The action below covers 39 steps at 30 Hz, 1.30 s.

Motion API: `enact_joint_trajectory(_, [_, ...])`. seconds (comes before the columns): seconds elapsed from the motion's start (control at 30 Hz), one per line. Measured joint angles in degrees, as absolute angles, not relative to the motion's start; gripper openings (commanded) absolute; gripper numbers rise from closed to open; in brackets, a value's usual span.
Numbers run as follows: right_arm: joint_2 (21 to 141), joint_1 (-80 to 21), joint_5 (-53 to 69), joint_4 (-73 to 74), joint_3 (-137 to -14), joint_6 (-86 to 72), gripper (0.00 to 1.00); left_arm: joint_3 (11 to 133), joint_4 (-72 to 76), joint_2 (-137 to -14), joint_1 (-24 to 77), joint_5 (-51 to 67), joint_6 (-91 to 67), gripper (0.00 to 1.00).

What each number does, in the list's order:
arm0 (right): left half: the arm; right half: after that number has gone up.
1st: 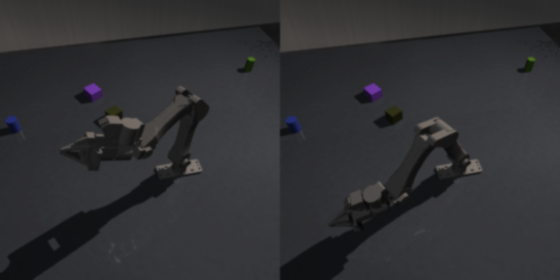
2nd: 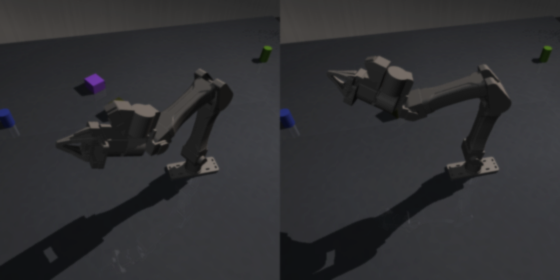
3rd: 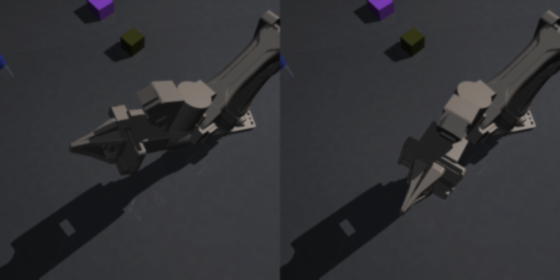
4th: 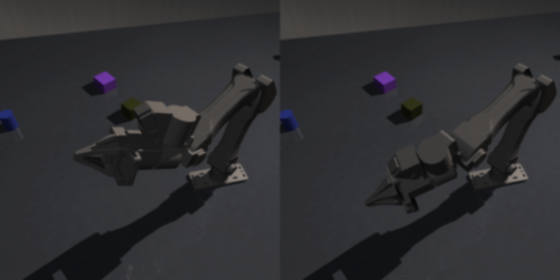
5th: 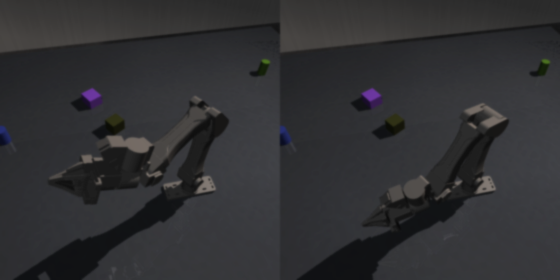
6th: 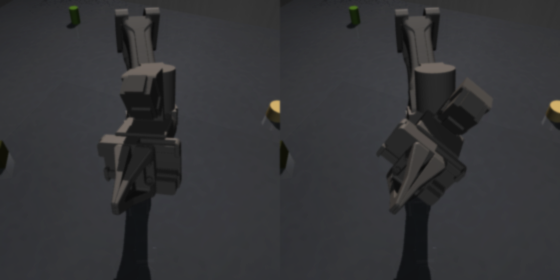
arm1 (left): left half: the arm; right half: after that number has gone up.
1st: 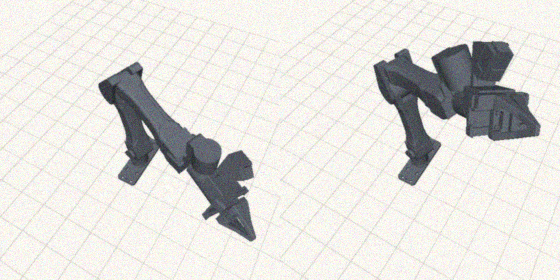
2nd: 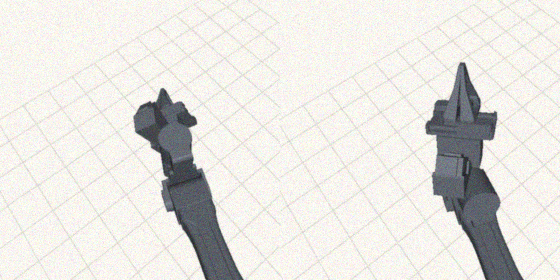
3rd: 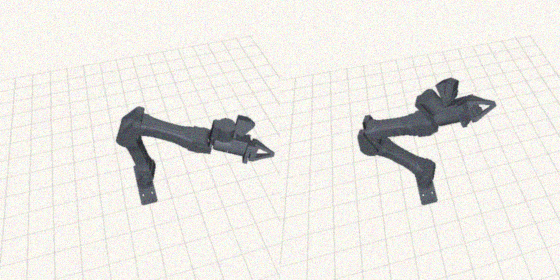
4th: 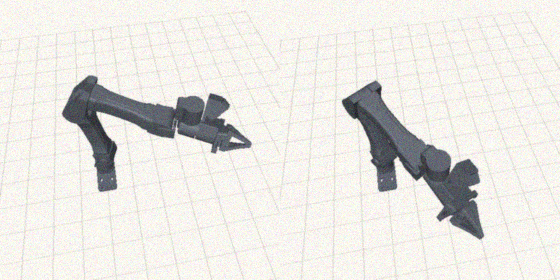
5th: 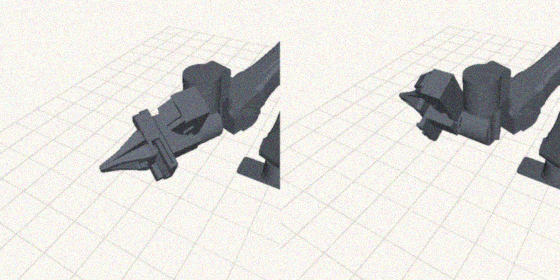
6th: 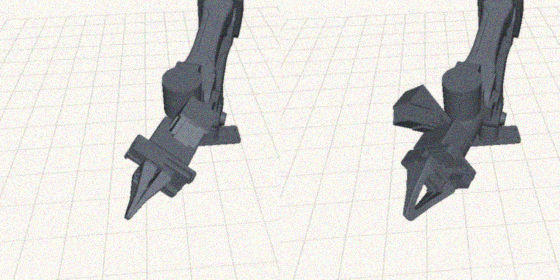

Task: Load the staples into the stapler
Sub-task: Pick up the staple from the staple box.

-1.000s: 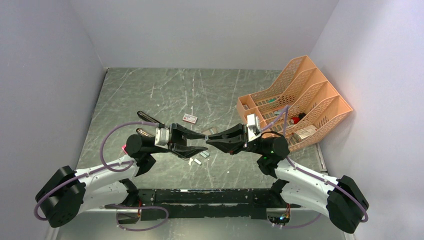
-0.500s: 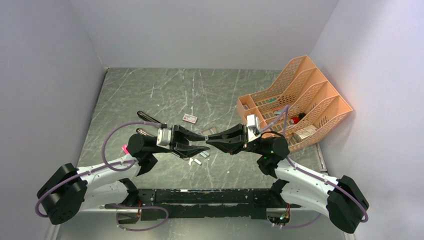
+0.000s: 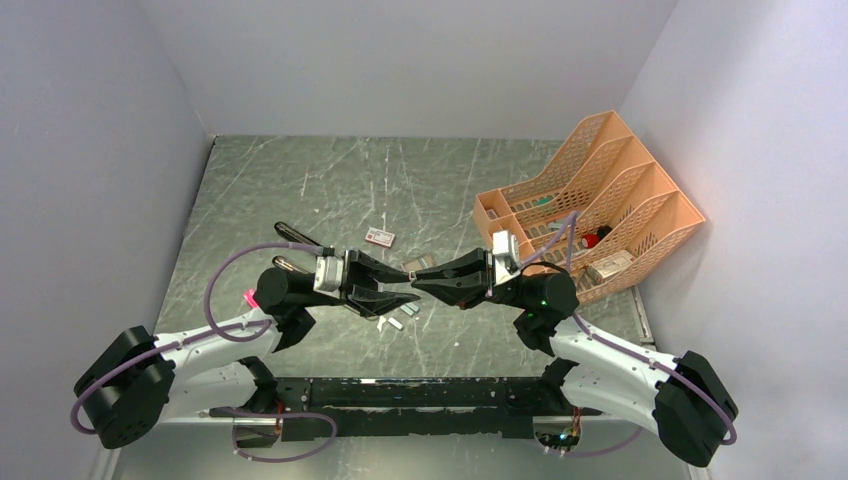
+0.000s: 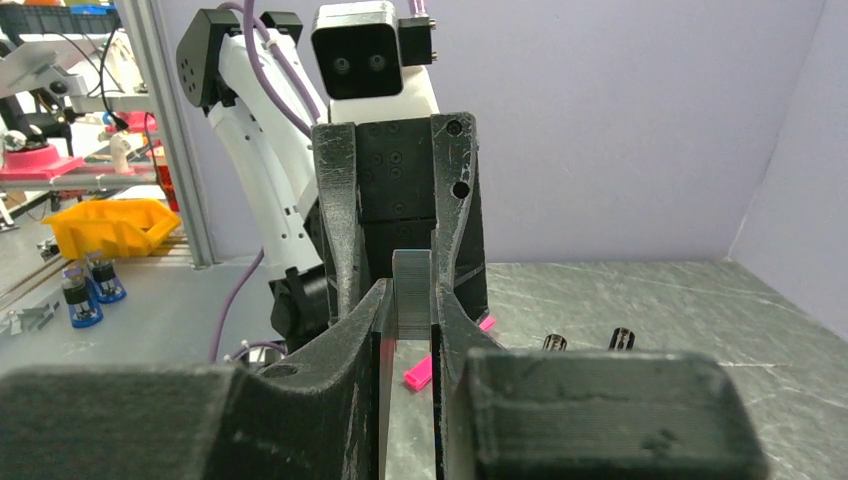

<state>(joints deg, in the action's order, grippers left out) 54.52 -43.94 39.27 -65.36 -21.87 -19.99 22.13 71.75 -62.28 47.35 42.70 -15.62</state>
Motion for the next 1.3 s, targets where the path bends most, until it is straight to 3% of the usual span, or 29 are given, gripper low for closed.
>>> enact_joint_trajectory(0.53, [54.37, -43.94, 41.08, -63.86, -22.5, -18.06, 0.09, 22.13, 71.7, -62.48, 47.37, 42.63, -15.9, 0.33])
enact_joint_trajectory(0.9, [54.37, -43.94, 41.67, -63.77, -22.5, -17.52, 0.11, 22.13, 71.44, -62.48, 47.35, 42.02, -16.27, 0.17])
enact_joint_trajectory(1.03, [54.33, -43.94, 41.67, -63.66, -22.5, -17.32, 0.18, 22.13, 71.35, -62.48, 47.35, 42.0, -16.49, 0.07])
enact_joint_trajectory(1.17, [53.8, -43.94, 41.6, -63.0, -22.5, -17.32, 0.35, 22.24, 71.18, -62.52, 47.35, 42.02, -16.49, 0.07])
enact_joint_trajectory(1.3, [52.82, -43.97, 41.17, -62.85, -22.5, -17.87, 0.42, 22.98, 70.94, -62.48, 47.4, 42.02, -16.27, 0.07])
